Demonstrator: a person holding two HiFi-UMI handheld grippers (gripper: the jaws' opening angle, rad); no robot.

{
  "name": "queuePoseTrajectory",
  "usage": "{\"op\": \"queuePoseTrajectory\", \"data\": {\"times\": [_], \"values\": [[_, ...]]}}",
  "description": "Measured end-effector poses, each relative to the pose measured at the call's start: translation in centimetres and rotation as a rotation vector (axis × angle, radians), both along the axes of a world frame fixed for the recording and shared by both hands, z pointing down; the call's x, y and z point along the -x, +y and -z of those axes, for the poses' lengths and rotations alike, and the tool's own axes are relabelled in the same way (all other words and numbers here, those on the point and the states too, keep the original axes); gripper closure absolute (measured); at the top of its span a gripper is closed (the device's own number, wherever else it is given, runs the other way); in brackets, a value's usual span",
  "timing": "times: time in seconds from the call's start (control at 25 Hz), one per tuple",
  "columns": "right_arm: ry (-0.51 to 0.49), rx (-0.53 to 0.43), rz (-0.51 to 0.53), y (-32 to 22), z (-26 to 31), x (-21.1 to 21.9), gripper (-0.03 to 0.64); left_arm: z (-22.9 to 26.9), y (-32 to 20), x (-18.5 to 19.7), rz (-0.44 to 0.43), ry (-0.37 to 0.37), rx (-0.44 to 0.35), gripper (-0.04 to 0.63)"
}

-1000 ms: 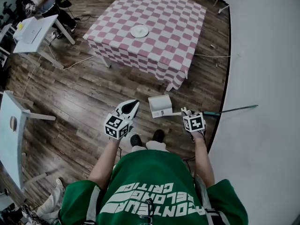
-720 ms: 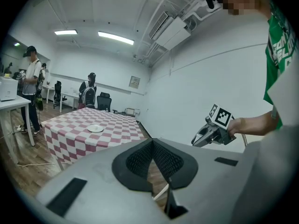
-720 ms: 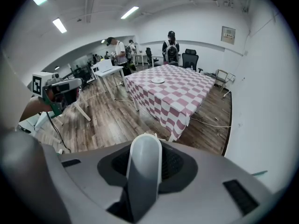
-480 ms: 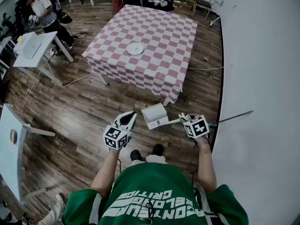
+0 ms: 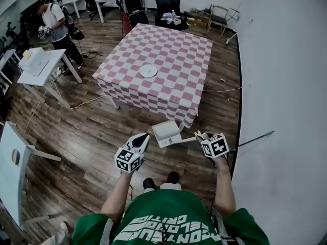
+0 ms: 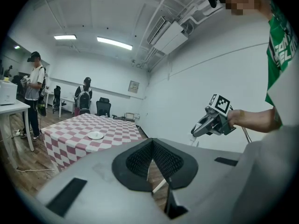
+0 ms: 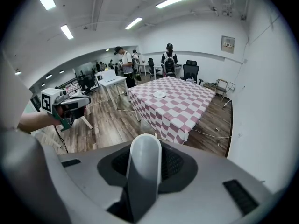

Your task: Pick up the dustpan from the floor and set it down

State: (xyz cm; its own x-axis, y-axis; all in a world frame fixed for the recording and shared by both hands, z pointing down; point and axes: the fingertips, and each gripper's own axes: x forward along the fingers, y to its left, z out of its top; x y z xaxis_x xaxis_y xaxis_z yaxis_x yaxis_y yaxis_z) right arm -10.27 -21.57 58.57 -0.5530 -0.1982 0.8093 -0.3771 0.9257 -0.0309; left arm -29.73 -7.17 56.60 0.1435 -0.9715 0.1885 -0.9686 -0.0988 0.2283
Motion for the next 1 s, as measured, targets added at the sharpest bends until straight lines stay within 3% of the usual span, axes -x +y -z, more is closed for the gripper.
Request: {"op": "queuePoseTrajectory", "data": {"times": [1.0], "values": [[-0.025,-0.033,-0.008,-0.3,0.8,1.2,0.509,2.2,-0.3,0.3,0.022,-0.024,-0.066,0.592]]}}
